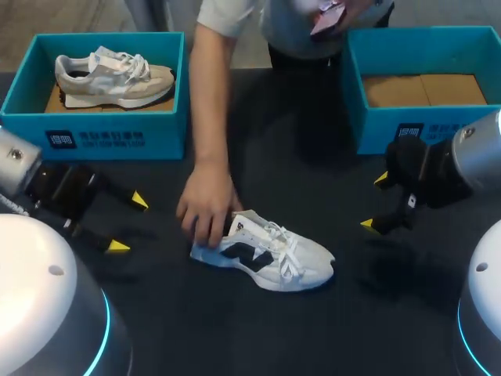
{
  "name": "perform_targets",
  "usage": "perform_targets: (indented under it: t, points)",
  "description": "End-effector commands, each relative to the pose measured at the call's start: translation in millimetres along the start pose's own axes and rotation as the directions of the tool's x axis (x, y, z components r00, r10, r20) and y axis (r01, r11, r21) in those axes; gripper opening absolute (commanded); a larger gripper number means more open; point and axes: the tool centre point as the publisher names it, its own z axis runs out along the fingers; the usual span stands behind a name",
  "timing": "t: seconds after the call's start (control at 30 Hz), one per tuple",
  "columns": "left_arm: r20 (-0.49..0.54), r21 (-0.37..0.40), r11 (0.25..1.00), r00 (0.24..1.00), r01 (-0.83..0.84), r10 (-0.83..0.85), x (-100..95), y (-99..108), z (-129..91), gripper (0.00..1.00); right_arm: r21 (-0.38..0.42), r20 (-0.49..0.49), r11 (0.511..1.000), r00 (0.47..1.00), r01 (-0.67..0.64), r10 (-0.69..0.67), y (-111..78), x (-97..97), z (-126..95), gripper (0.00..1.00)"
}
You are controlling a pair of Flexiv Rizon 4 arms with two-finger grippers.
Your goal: Take the shoe out of the shoebox, open the shoe tongue, remove and reinsert the insole, then place the shoe into the shoebox
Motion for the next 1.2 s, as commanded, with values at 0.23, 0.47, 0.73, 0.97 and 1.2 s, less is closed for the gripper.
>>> perform_targets:
  t: [0.23,0.47,0.73,0.97,1.2]
  points:
    - [0.032,0.01,1.0,0.999,0.023,-0.023,5.7,4,2,1.0,0.003,0.004,1.0,1.0,-0.001,0.001,0.3,1.1,2,1.0]
    - [0.078,0.02,0.998,0.995,0.063,-0.064,9.1,4,-1,1.0,0.003,0.004,1.0,1.0,-0.001,0.001,0.3,1.1,2,1.0]
    - [0.171,0.08,0.989,0.976,0.12,-0.133,7.3,21,-1,1.0,0.003,0.004,1.0,1.0,-0.001,0.001,0.3,1.1,2,1.0]
    - [0.188,0.119,0.985,0.972,0.122,-0.143,2.1,38,2,1.0,0.003,0.004,1.0,1.0,-0.001,0.001,0.3,1.1,2,1.0]
    - [0.185,0.115,0.987,0.974,0.109,-0.129,-3.4,42,3,1.0,0.003,0.004,1.0,1.0,-0.001,0.001,0.3,1.1,2,1.0]
